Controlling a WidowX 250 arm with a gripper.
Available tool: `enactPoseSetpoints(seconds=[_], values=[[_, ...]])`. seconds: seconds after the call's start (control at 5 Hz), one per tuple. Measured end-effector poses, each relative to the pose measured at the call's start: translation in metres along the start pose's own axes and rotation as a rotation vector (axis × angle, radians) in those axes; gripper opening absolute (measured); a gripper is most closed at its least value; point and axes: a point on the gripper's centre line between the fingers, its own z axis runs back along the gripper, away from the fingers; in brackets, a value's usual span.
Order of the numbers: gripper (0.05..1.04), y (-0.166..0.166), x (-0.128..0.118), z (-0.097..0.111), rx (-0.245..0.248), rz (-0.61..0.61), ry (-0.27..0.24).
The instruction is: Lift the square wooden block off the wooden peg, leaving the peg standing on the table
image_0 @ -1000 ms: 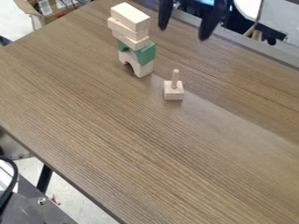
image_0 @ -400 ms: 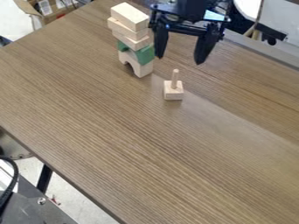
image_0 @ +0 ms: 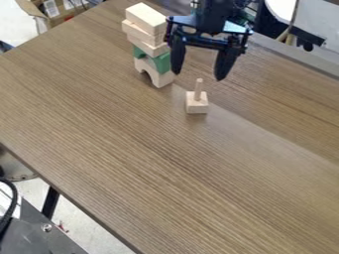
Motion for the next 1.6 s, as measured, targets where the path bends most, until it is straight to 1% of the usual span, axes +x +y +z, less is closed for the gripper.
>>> enactPoseSetpoints(seconds=[0.2,0.4,0.6,0.8,1.0,1.2,1.6], values=[[1.0,-0.002,0.007,-0.009,-0.023,-0.019,0.014],[1.0,-0.003,0.014,-0.017,-0.061,-0.012,0.052],[1.0,-0.012,0.019,-0.018,-0.084,-0.033,0.061],[1.0,-0.017,0.021,-0.016,-0.092,-0.051,0.058],[1.0,-0.019,0.02,-0.026,-0.074,-0.047,0.078],[1.0,-0.024,0.017,-0.029,-0.057,-0.06,0.075],[1.0,-0.022,0.012,-0.043,-0.02,-0.063,0.094]])
